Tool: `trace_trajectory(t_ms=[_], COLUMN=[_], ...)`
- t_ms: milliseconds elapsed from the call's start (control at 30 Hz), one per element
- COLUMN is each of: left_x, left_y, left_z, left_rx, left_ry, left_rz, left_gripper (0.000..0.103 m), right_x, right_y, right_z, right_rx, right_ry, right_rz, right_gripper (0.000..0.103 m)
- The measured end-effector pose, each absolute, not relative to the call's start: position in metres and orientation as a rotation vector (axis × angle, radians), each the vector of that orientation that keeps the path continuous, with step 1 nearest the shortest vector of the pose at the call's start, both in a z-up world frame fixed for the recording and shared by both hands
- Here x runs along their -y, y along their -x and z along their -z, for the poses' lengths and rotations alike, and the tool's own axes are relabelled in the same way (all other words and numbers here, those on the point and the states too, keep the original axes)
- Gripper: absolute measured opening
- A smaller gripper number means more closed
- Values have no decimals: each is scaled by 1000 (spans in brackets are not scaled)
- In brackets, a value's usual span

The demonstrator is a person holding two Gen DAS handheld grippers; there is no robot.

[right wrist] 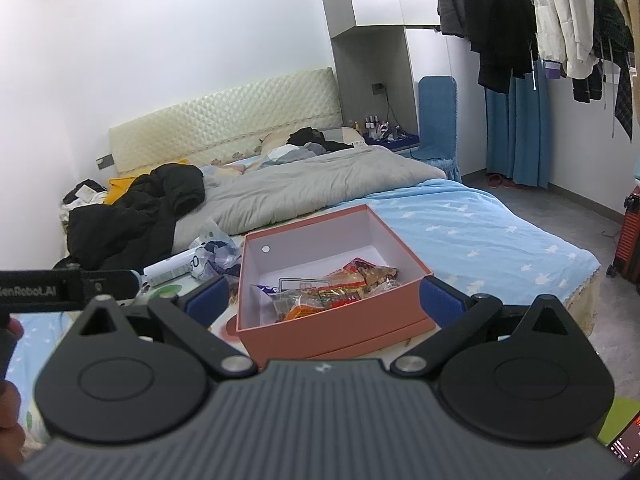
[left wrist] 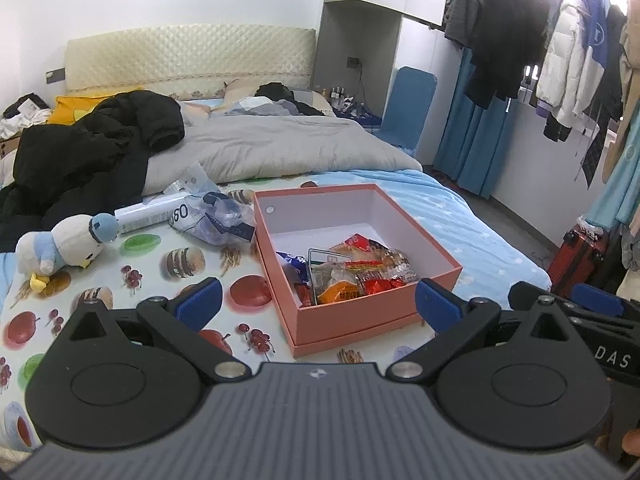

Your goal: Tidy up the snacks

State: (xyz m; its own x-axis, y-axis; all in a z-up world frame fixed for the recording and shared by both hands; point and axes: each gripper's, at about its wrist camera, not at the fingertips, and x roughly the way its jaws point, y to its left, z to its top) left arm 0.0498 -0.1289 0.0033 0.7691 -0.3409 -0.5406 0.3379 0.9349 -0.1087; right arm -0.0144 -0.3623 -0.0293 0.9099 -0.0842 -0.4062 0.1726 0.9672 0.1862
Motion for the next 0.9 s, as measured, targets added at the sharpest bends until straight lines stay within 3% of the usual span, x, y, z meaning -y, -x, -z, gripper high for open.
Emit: trace_trajectory(t_ms=[900], left_x=[135], left_y=[-43], left_z=[-8], left_rx=[-580], left_ry=[-5], left_rz=[380], left_gripper=[103], right_x=[364], right_y=[18], right_z=[29], right_rx=[-393], right_ry=[-227], right_rz=[140], right_gripper=[103])
